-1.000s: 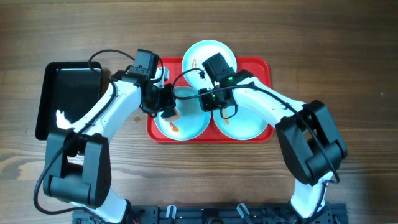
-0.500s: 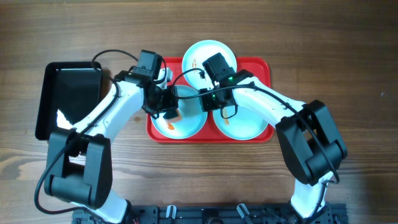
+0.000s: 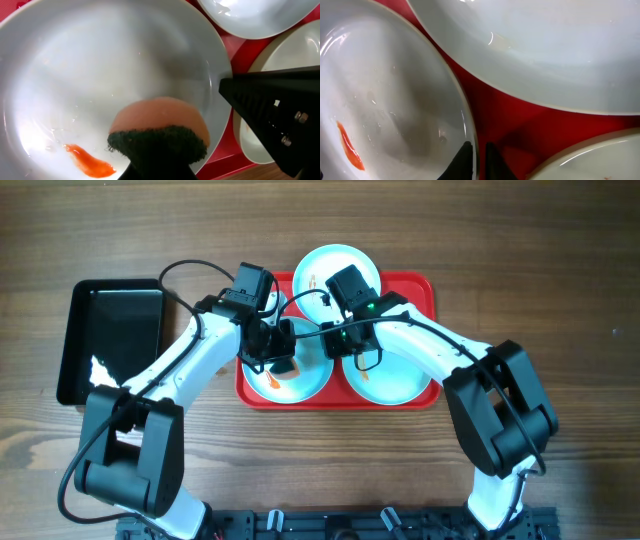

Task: Clean dirty plates on tray and stack at the side
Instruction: 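Scrub the lower-left plate with the sponge while the right gripper holds it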

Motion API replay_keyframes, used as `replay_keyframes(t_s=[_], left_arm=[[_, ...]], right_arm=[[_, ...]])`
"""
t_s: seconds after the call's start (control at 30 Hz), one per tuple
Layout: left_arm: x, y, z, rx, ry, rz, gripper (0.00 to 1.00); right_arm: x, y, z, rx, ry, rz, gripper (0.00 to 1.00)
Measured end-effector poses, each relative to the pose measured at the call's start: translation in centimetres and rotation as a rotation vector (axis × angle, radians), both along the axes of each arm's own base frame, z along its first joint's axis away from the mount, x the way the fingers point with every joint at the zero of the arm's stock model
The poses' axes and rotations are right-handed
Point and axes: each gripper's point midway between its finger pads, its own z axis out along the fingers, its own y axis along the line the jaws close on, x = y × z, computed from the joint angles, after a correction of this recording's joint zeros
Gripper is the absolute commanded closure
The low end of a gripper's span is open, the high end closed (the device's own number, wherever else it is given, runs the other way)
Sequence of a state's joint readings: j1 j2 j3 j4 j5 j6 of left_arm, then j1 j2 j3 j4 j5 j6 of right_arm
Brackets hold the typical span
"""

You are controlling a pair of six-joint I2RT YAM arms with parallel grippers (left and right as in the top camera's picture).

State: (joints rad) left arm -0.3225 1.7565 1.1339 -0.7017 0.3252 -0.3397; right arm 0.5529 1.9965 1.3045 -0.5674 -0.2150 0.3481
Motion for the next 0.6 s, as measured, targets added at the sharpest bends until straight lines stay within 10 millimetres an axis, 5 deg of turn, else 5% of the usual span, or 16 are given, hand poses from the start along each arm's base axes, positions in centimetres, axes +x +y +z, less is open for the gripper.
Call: replay_keyframes(t_s=[0.6], left_arm=[[-0.3,0.4,-1.7,0.015,0.004,0.022,0.96]], right_arm=[[0.2,-0.3,-0.1,-0.003,0.016,-0.077,0.96]])
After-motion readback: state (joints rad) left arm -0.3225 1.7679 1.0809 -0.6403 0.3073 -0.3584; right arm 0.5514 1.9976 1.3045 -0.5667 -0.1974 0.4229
